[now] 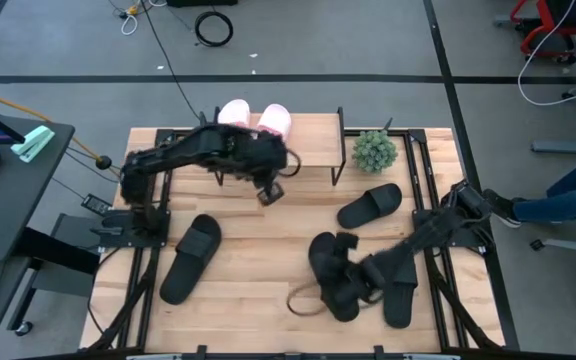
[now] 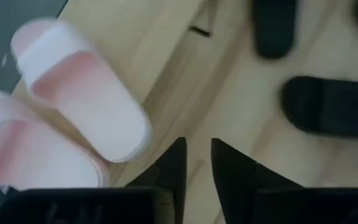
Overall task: Pick and place slides into the shelf
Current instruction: Put the pink slipper on the shelf, then put the black slipper on the shelf
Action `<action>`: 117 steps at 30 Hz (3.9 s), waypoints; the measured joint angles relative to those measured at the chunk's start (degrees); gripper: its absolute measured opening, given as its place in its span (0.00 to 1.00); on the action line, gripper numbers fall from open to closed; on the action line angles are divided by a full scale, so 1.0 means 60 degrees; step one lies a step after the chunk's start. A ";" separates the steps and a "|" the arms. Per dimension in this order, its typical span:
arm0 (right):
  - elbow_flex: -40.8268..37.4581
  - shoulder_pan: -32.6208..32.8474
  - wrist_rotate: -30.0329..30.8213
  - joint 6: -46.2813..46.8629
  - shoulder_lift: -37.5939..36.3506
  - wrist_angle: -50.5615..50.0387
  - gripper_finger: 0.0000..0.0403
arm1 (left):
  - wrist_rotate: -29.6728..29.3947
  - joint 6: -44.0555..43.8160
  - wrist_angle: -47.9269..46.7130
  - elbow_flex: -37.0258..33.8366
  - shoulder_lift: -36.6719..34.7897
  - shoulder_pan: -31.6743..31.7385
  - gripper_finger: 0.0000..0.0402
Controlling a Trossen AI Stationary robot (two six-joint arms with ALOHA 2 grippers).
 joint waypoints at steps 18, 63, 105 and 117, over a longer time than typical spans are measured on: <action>0.0083 -0.7053 -0.4655 -0.5529 -0.2967 0.2903 0.02 | -0.0329 0.0999 -0.0105 -0.0014 -0.0837 -0.1491 0.08; 0.0400 -1.0787 -0.7168 -0.4939 0.0921 0.9939 0.00 | -0.0874 0.2341 -0.0149 -0.0018 -0.0833 -0.1281 0.06; -0.0839 -0.1285 -0.1265 -0.1169 -0.5153 -0.1639 0.01 | -0.1545 -0.0708 -0.0164 -0.1053 -0.0783 -0.4014 0.02; -0.2923 -0.0853 -0.1175 0.1620 -0.5108 -0.1773 0.02 | -0.2198 -0.0789 -0.0076 -0.2202 -0.0786 -0.2604 0.06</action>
